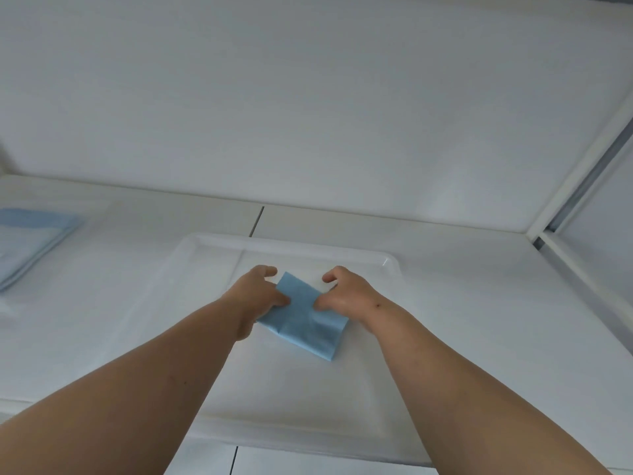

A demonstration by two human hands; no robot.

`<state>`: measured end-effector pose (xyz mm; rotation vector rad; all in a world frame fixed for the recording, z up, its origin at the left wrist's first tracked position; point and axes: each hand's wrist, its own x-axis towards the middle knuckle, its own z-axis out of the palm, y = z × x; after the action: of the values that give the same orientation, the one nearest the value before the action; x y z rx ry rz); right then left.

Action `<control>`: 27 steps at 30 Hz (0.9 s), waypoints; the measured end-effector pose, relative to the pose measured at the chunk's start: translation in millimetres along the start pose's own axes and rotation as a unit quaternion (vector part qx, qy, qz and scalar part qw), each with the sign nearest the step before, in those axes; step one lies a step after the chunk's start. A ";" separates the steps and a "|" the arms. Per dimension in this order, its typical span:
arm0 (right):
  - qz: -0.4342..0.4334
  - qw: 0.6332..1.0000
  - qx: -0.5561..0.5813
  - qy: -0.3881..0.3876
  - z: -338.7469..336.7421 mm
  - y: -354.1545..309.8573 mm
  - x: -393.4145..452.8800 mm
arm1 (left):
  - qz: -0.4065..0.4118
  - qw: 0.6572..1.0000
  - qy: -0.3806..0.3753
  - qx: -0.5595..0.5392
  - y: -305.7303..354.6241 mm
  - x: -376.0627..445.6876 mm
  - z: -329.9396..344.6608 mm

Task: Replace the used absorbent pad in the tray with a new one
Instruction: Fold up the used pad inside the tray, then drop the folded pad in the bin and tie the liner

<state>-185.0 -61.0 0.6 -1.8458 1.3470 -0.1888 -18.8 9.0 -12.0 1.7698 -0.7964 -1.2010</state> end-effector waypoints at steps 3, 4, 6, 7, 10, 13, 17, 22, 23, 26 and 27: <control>-0.021 0.999 0.019 -0.022 3.9 -7.4 -1.1 | 0.014 0.998 -0.030 -0.049 -0.3 -12.3 -10.5; -0.036 0.998 0.026 -0.036 6.7 -11.8 -2.0 | 0.021 0.998 -0.036 -0.052 -0.6 -16.7 -14.6; -0.058 0.995 0.036 -0.066 12.8 -22.6 -4.6 | 0.032 0.997 -0.044 -0.056 -2.3 -24.2 -23.1; -0.063 0.994 0.031 -0.078 16.4 -29.1 -5.7 | 0.036 0.997 -0.045 -0.058 -4.0 -28.0 -28.2; -0.068 0.991 0.009 -0.115 26.1 -45.0 -7.3 | 0.050 0.996 -0.036 -0.066 -9.6 -40.7 -46.3; -0.073 0.985 0.024 -0.154 36.6 -59.5 -11.4 | 0.064 0.994 -0.010 -0.090 -18.0 -49.7 -70.0; -0.094 0.982 0.030 -0.163 64.4 -89.1 -18.4 | 0.076 0.986 0.040 -0.143 -34.5 -62.9 -115.0; -0.126 0.975 0.036 -0.180 115.7 -139.3 -36.8 | 0.096 0.973 0.110 -0.177 -53.1 -87.6 -181.8; -0.128 0.973 0.053 -0.185 137.4 -156.4 -44.4 | 0.096 0.970 0.130 -0.179 -62.3 -99.0 -205.2; -0.144 0.971 0.082 -0.173 168.9 -181.6 -58.3 | 0.094 0.964 0.171 -0.180 -74.0 -118.6 -237.7; -0.150 0.970 0.079 -0.177 186.2 -192.3 -64.4 | 0.087 0.963 0.184 -0.178 -83.3 -129.2 -254.1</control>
<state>30.0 107.9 32.6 -1.8364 0.7846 -0.1115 179.7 228.0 16.4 1.5248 -0.4694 -0.8041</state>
